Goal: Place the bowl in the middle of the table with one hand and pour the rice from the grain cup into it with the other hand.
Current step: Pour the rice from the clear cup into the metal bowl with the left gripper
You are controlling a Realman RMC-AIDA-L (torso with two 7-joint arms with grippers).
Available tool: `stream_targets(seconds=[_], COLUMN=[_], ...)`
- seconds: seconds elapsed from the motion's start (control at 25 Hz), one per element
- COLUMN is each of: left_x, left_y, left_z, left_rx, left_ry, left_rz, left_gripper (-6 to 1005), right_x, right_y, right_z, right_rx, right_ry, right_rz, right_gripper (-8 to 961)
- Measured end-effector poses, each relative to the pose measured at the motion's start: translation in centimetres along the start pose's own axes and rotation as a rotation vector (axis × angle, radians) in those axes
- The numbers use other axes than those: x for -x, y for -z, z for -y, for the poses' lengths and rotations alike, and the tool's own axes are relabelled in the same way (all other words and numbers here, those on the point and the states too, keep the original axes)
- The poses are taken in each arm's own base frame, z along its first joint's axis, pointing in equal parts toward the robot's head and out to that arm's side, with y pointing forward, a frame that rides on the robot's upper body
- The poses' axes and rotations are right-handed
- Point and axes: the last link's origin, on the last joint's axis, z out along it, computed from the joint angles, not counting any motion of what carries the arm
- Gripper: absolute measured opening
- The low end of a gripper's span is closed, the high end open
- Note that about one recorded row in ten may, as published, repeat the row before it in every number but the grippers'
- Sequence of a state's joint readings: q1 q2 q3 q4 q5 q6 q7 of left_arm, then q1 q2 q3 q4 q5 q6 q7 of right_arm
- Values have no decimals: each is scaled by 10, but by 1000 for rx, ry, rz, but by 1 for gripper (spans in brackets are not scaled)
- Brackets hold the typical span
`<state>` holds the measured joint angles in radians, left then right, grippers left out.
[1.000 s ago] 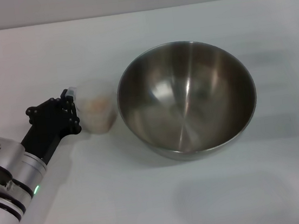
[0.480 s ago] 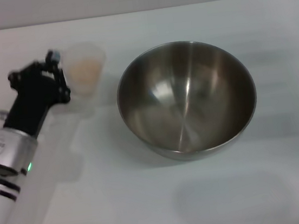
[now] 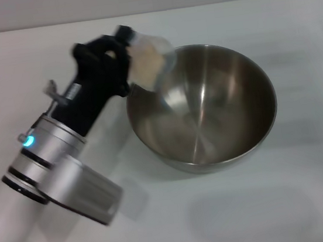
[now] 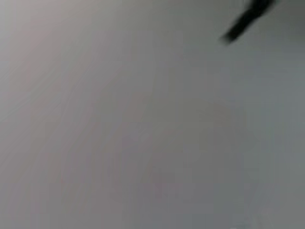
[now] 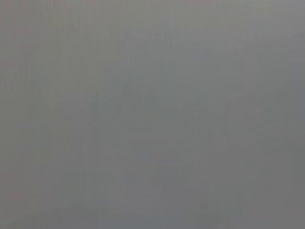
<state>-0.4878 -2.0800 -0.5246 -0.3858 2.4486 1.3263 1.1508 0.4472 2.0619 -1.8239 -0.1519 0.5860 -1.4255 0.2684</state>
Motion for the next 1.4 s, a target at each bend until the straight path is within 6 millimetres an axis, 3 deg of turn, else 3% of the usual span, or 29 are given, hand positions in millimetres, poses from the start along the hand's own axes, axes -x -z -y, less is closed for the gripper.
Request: stream_targets(seconds=[0.28,0.68,1.0,1.4], left_x=[-26,-36,-41,-43], left_y=[-3,-3,-5,-5], left_z=[-8,-11,-13,-14], left_rx=[24,-1,-18,-20], left_ry=[-347,-665,-798,-820], left_rz=[-166,-234,-277,-284], left_gripper=[16,16,16,16], right_x=[0,0,0,-1], right_y=[-1,0,0,0], right_z=[0,0,0,-1], right_rx=[-7,-8,-4,-1], right_ry=[-3,-2,0,1], right_rz=[3,1,-1,-1], right_gripper=[654,654,654,654])
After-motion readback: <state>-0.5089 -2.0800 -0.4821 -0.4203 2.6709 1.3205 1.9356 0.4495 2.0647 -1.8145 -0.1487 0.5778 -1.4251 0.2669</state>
